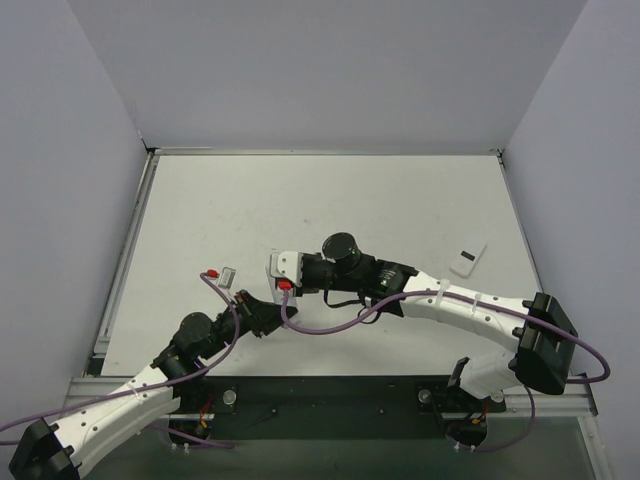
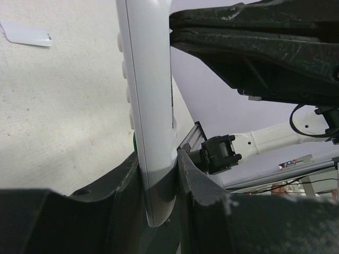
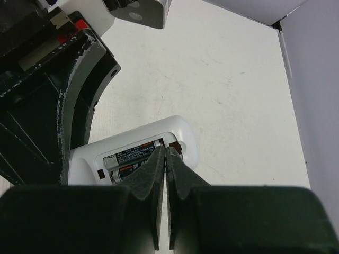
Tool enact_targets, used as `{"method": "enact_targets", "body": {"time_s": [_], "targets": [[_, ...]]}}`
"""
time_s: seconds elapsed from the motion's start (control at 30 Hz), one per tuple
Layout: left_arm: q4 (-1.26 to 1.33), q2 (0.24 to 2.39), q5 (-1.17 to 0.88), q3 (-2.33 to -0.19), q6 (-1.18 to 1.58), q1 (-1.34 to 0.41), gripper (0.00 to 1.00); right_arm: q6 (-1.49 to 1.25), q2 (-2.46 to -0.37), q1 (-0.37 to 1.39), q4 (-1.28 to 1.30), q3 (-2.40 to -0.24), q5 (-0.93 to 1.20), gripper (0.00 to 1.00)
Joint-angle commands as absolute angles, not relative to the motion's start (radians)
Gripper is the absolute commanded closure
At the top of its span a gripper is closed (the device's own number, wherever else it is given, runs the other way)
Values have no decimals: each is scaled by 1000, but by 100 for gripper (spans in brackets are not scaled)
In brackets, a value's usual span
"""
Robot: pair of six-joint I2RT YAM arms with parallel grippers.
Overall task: Load the batteries into the remote control
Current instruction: Adjust the battery in the remote control.
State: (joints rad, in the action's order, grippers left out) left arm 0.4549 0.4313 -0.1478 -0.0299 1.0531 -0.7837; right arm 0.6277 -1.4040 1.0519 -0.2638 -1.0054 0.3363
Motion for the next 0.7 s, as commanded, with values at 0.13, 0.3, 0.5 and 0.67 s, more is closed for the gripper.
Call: {"method": "enact_targets", "body": {"time_s": [0.13,0.3,0.5,0.67], "targets": [[769,368,-227,-86,988,-795,100,447,-1454,990,-216,-919,509,100],[770,348,-230,-83,986,-795,100,420,-1439,962,-307,-862,485,97],[761,350,-224,-81,989,-793,100,420,-1402,972,-365,-834,433,89],[724,380,-201,-78,1003,-795,100,443,-1348,1014,-333,-867,414,86]]}}
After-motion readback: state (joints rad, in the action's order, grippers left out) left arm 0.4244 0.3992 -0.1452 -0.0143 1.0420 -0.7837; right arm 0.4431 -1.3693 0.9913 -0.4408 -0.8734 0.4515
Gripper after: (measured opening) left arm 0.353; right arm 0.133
